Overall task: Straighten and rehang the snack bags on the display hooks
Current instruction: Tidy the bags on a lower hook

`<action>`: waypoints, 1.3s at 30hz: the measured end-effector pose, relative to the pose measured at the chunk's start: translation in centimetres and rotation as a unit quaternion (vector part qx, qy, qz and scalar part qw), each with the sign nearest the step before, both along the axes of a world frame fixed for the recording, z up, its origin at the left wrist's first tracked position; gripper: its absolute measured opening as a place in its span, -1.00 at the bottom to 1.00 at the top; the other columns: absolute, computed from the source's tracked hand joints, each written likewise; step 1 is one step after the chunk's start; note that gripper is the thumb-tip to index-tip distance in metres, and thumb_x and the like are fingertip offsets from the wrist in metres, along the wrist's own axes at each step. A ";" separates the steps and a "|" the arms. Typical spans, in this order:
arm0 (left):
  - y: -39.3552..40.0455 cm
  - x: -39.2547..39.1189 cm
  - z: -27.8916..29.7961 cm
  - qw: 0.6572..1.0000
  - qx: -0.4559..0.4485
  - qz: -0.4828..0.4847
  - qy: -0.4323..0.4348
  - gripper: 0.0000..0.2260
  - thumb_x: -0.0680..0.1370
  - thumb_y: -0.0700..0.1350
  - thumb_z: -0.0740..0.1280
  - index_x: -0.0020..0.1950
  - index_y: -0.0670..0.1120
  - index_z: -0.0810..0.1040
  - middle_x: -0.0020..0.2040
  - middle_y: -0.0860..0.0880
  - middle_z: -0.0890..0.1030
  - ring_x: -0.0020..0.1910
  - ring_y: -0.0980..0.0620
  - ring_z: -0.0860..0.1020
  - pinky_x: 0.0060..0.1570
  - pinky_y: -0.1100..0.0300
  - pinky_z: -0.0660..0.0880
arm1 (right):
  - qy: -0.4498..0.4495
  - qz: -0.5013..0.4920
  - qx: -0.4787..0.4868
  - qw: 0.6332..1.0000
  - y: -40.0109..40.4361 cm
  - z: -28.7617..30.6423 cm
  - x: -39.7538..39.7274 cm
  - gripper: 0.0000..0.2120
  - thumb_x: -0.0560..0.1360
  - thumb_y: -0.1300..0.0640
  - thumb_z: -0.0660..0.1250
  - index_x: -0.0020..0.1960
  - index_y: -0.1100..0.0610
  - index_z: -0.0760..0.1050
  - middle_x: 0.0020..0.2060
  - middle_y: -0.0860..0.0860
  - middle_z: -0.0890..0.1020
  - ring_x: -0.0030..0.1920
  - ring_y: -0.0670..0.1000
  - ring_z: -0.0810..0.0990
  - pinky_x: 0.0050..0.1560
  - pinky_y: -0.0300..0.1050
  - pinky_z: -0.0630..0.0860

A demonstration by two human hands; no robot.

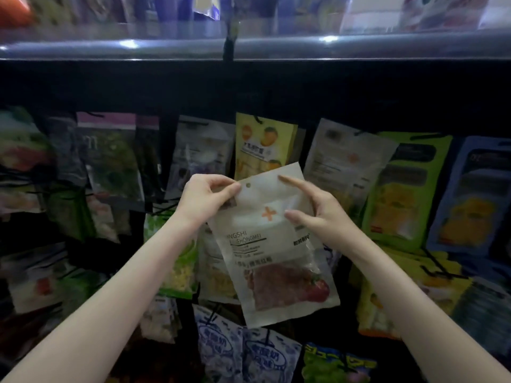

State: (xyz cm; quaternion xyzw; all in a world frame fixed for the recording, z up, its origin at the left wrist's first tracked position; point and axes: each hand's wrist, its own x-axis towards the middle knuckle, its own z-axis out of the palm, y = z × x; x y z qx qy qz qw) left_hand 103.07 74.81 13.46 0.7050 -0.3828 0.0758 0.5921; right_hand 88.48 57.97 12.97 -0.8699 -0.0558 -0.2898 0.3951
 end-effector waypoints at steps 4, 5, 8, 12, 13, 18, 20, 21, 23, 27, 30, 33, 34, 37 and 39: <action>3.0 5.3 1.3 1.000 -0.004 -0.021 -0.004 -0.96 0.48 -0.12 0.40 -0.16 0.00 0.62 -0.26 0.09 0.64 -0.34 0.27 0.55 -0.32 0.41 0.44 | -0.016 -0.026 0.087 0.996 2.8 -0.1 5.5 -0.49 0.51 0.24 0.32 0.28 -0.27 0.35 0.29 -0.12 0.43 0.30 -0.03 0.43 0.21 0.12 0.49; 3.7 6.7 1.6 1.000 -0.010 -0.019 -0.006 -0.98 0.49 -0.12 0.40 -0.11 0.00 0.60 -0.20 0.12 0.63 -0.27 0.29 0.56 -0.27 0.41 0.44 | -0.023 -0.040 0.106 0.993 3.3 -0.2 6.7 -0.49 0.51 0.24 0.33 0.29 -0.26 0.36 0.32 -0.15 0.41 0.33 -0.03 0.40 0.24 0.13 0.47; 5.2 10.2 1.5 0.999 0.014 -0.041 0.018 -0.72 0.49 -0.08 0.38 0.17 0.01 0.45 -0.04 0.20 0.52 -0.07 0.29 0.51 -0.15 0.37 0.49 | -0.063 -0.085 0.194 0.975 4.2 -0.6 9.5 -0.50 0.49 0.24 0.35 0.19 -0.34 0.43 0.36 -0.15 0.39 0.39 -0.02 0.35 0.31 0.15 0.41; 5.9 12.4 0.3 0.988 0.077 -0.134 0.027 -0.45 0.49 -0.09 0.38 0.39 0.13 0.20 0.07 0.20 0.46 0.05 0.23 0.50 -0.16 0.35 0.52 | -0.094 -0.114 0.295 0.944 4.6 -0.9 11.8 -0.52 0.46 0.28 0.37 0.18 -0.24 0.49 0.38 -0.11 0.38 0.41 0.01 0.32 0.36 0.14 0.35; 5.9 12.7 0.0 0.985 0.086 -0.147 0.023 -0.40 0.49 -0.10 0.38 0.42 0.15 0.15 0.08 0.20 0.46 0.05 0.23 0.50 -0.17 0.36 0.50 | -0.094 -0.119 0.304 0.940 4.8 -0.9 12.2 -0.52 0.46 0.29 0.37 0.22 -0.19 0.48 0.39 -0.08 0.38 0.42 0.01 0.31 0.37 0.13 0.34; 5.6 13.7 -1.6 0.978 0.078 -0.184 0.059 -0.30 0.48 -0.12 0.39 0.49 0.10 0.05 0.11 0.06 0.53 0.11 0.07 0.54 0.03 0.14 0.53 | -0.091 -0.155 0.280 0.943 5.3 -0.3 13.2 -0.52 0.47 0.30 0.35 0.22 -0.20 0.46 0.39 -0.07 0.38 0.41 0.00 0.31 0.38 0.12 0.33; 5.1 13.4 -2.7 0.974 0.090 -0.194 0.072 -0.28 0.47 -0.13 0.39 0.49 0.11 0.04 0.13 0.00 0.55 0.11 0.04 0.55 0.04 0.09 0.55 | -0.086 -0.187 0.224 0.953 5.3 0.1 12.7 -0.53 0.49 0.27 0.34 0.19 -0.27 0.44 0.38 -0.10 0.38 0.40 -0.01 0.33 0.36 0.11 0.35; 4.8 13.2 -3.1 0.971 0.093 -0.204 0.081 -0.28 0.47 -0.12 0.40 0.49 0.11 0.05 0.14 -0.02 0.55 0.11 0.04 0.55 0.05 0.06 0.56 | -0.087 -0.202 0.196 0.956 5.2 0.5 12.3 -0.53 0.50 0.27 0.32 0.19 -0.27 0.43 0.37 -0.10 0.39 0.38 0.00 0.35 0.34 0.10 0.38; 3.9 12.5 -3.4 0.966 0.078 -0.223 0.108 -0.35 0.47 -0.06 0.40 0.45 0.12 0.13 0.15 0.03 0.55 0.11 0.10 0.54 0.08 0.09 0.54 | -0.088 -0.212 0.160 0.960 4.9 1.1 11.3 -0.52 0.51 0.29 0.31 0.20 -0.26 0.42 0.31 -0.11 0.44 0.30 -0.01 0.43 0.25 0.07 0.47; 1.3 11.5 -3.1 0.954 -0.059 -0.223 0.191 -0.67 0.47 -0.01 0.39 0.20 0.12 0.42 0.03 0.20 0.59 -0.02 0.24 0.58 -0.11 0.35 0.54 | -0.042 -0.204 0.112 0.972 4.4 1.7 10.2 -0.52 0.51 0.28 0.32 0.23 -0.25 0.41 0.23 -0.12 0.48 0.22 -0.02 0.49 0.15 0.00 0.55; -0.1 11.5 -2.8 0.946 -0.114 -0.181 0.245 -0.81 0.47 -0.06 0.41 0.06 0.03 0.54 -0.07 0.10 0.66 -0.08 0.12 0.64 -0.22 0.32 0.56 | 0.006 -0.217 0.084 0.973 4.2 1.5 10.2 -0.51 0.48 0.28 0.35 0.20 -0.24 0.38 0.27 -0.09 0.45 0.26 0.02 0.46 0.23 0.11 0.49; 0.2 12.0 -2.3 0.962 -0.084 -0.162 0.205 -0.87 0.46 -0.12 0.42 -0.01 -0.04 0.57 -0.14 0.05 0.68 -0.16 0.09 0.65 -0.33 0.35 0.52 | 0.037 -0.227 0.051 0.972 4.3 1.1 10.1 -0.50 0.47 0.27 0.36 0.22 -0.22 0.36 0.23 -0.21 0.43 0.32 0.01 0.40 0.30 0.15 0.42; 0.5 12.3 -2.0 0.975 -0.062 -0.149 0.152 -0.89 0.46 -0.13 0.42 -0.03 -0.04 0.58 -0.15 0.06 0.67 -0.16 0.08 0.64 -0.32 0.34 0.50 | 0.033 -0.223 0.045 0.973 4.5 1.0 10.2 -0.50 0.47 0.26 0.37 0.23 -0.23 0.36 0.20 -0.29 0.41 0.33 -0.02 0.38 0.31 0.15 0.40; 1.8 12.5 -0.8 0.995 0.043 -0.033 -0.081 -0.77 0.48 -0.12 0.39 0.13 -0.01 0.56 -0.02 0.07 0.60 0.03 0.07 0.55 -0.05 0.18 0.45 | 0.006 -0.219 0.016 0.976 5.5 0.9 10.7 -0.49 0.48 0.26 0.36 0.28 -0.19 0.34 0.21 -0.32 0.38 0.36 -0.09 0.33 0.37 0.09 0.34; 2.3 12.3 0.4 0.975 0.106 0.028 -0.195 -0.72 0.51 -0.06 0.34 0.23 0.02 0.52 0.10 0.03 0.59 0.24 -0.02 0.43 0.24 0.04 0.25 | -0.012 -0.209 -0.009 0.978 6.4 1.1 11.1 -0.49 0.48 0.27 0.36 0.29 -0.15 0.32 0.24 -0.26 0.38 0.36 -0.11 0.32 0.39 0.06 0.32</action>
